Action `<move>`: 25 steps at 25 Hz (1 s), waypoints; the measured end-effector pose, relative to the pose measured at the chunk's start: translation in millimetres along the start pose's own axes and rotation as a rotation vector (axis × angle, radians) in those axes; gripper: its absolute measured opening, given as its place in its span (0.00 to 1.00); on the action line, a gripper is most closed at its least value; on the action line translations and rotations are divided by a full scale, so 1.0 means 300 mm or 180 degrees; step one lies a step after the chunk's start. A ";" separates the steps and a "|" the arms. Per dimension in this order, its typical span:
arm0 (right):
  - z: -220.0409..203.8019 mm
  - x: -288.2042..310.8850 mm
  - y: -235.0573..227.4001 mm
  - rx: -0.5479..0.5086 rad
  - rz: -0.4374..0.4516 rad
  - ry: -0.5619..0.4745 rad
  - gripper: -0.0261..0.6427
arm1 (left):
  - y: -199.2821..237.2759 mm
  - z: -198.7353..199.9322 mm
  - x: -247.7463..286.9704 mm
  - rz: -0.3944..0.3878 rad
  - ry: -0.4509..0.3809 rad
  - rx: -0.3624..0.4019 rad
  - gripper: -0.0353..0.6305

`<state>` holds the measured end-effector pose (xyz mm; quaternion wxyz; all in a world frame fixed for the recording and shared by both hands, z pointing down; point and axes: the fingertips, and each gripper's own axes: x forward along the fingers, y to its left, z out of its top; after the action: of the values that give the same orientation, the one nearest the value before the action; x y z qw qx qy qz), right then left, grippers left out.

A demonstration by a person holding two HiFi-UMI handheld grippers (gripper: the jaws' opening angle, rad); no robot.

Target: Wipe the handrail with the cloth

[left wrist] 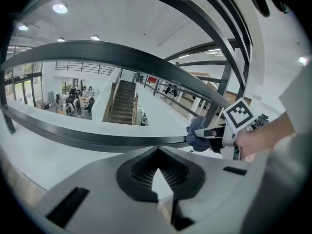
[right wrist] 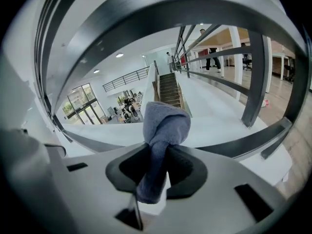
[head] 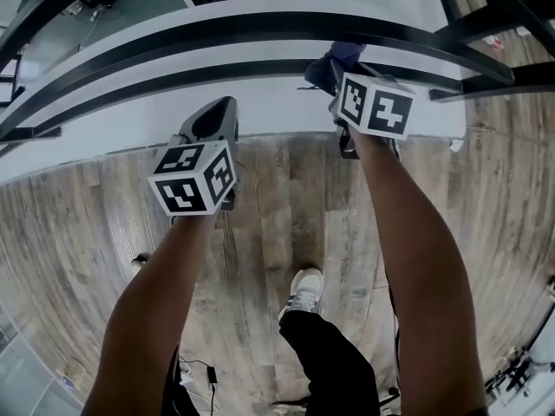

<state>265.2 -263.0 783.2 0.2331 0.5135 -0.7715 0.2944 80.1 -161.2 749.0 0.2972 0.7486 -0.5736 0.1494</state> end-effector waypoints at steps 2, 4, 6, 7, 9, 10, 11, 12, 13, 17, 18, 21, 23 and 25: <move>0.005 -0.026 -0.083 -0.0020 -0.0054 -0.0019 0.18 | -0.066 0.006 0.030 -0.0044 0.0009 0.0083 0.05; 0.012 -0.052 -0.165 -0.0031 -0.0115 -0.0034 0.18 | -0.128 0.011 0.061 -0.0085 0.0024 0.0160 0.05; 0.016 -0.077 -0.246 -0.0030 -0.0180 -0.0032 0.18 | -0.189 0.012 0.091 -0.0134 0.0046 0.0215 0.05; 0.017 -0.090 -0.287 -0.0020 -0.0213 -0.0030 0.18 | -0.220 0.013 0.104 -0.0160 0.0054 0.0239 0.05; 0.017 -0.115 -0.363 0.0013 -0.0265 -0.0028 0.18 | -0.281 0.013 0.127 -0.0217 0.0065 0.0283 0.05; 0.015 -0.126 -0.397 0.0027 -0.0274 -0.0024 0.18 | -0.310 0.011 0.137 -0.0249 0.0074 0.0313 0.05; 0.015 -0.136 -0.429 0.0027 -0.0279 -0.0020 0.18 | -0.340 0.008 0.149 -0.0283 0.0085 0.0351 0.05; 0.017 -0.146 -0.464 0.0014 -0.0291 -0.0020 0.18 | -0.370 0.006 0.161 -0.0321 0.0093 0.0393 0.05; 0.024 -0.155 -0.500 0.0008 -0.0312 -0.0029 0.18 | -0.400 0.007 0.174 -0.0360 0.0096 0.0433 0.05; 0.037 -0.193 -0.626 0.0105 -0.0428 -0.0093 0.18 | -0.479 0.003 0.206 -0.0427 0.0130 0.0509 0.05; 0.038 -0.200 -0.651 0.0111 -0.0454 -0.0106 0.18 | -0.491 -0.001 0.211 -0.0422 0.0144 0.0485 0.05; 0.042 -0.223 -0.724 0.0127 -0.0550 -0.0149 0.18 | -0.534 -0.019 0.225 -0.0437 0.0186 0.0446 0.05; 0.044 -0.239 -0.773 0.0183 -0.0620 -0.0177 0.18 | -0.567 -0.029 0.235 -0.0479 0.0207 0.0477 0.05; 0.042 -0.250 -0.812 0.0228 -0.0646 -0.0183 0.18 | -0.595 -0.042 0.242 -0.0516 0.0235 0.0517 0.05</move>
<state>518.2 -295.6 776.9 0.2210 0.6053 -0.7109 0.2817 272.4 -179.9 750.9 0.2676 0.8081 -0.4858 0.1983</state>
